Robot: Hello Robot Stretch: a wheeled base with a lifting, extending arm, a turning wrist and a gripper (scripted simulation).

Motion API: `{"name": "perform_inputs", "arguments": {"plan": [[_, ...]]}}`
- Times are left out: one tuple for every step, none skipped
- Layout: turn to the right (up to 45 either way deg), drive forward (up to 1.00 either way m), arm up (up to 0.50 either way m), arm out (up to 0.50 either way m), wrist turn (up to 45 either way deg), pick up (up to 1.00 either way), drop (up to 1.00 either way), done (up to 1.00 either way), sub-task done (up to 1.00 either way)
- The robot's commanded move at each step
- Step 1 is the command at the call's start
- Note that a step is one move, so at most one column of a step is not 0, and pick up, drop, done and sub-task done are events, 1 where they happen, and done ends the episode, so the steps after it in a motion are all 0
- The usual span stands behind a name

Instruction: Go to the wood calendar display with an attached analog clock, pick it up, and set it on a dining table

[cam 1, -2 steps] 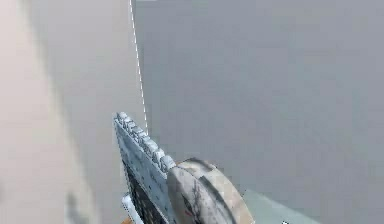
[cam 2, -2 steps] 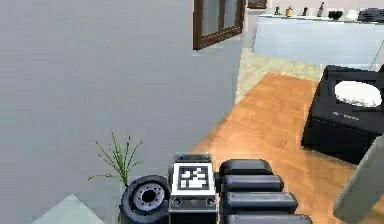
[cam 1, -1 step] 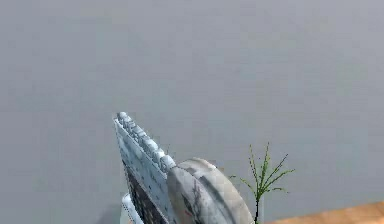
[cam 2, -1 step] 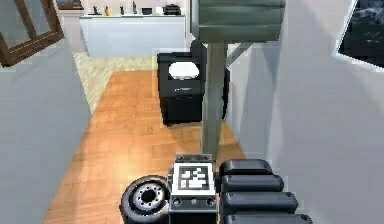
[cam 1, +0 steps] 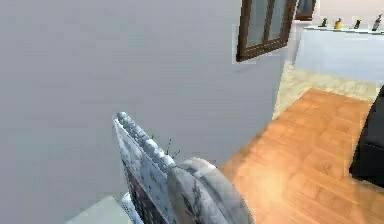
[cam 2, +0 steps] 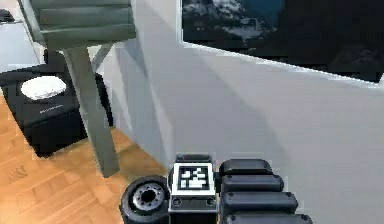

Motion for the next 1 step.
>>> {"name": "perform_inputs", "arguments": {"plan": [[-45.0,0.0,0.0,0.0,0.0,0.0,0.0,0.0,0.0]]}}
